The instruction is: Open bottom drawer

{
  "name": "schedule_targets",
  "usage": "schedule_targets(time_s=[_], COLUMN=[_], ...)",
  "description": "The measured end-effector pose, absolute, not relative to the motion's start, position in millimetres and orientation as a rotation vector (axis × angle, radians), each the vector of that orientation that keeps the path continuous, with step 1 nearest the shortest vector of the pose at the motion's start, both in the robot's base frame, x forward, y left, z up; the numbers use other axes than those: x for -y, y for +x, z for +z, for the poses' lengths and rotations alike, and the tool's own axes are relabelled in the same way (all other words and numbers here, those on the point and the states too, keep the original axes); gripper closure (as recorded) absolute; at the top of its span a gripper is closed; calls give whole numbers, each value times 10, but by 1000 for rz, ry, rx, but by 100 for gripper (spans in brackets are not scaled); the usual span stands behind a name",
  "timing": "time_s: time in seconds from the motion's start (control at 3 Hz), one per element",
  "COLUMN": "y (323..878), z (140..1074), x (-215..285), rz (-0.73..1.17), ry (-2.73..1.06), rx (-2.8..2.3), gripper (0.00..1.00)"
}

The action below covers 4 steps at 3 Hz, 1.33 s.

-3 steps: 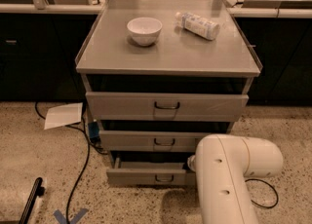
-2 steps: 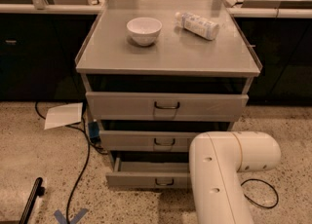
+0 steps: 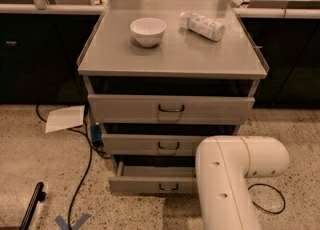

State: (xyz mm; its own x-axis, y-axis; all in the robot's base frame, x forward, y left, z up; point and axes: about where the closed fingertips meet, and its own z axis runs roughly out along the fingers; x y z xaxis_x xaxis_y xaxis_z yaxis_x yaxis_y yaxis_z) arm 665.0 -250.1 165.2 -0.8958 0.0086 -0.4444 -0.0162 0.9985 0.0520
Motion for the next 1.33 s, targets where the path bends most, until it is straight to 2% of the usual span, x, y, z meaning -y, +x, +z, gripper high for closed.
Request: schedule_targets(time_s=[0.33,0.67,1.0,1.33], y=[6416,6415,5949,5914], z=[1543,1558,1532,1533], x=[2521,2521,2590,2597], rz=[112,113,208,222], ry=[-30,-30,-11,-8], rx=[-2728,-2728,-2808,-2817], gripper=[100,100,100,100])
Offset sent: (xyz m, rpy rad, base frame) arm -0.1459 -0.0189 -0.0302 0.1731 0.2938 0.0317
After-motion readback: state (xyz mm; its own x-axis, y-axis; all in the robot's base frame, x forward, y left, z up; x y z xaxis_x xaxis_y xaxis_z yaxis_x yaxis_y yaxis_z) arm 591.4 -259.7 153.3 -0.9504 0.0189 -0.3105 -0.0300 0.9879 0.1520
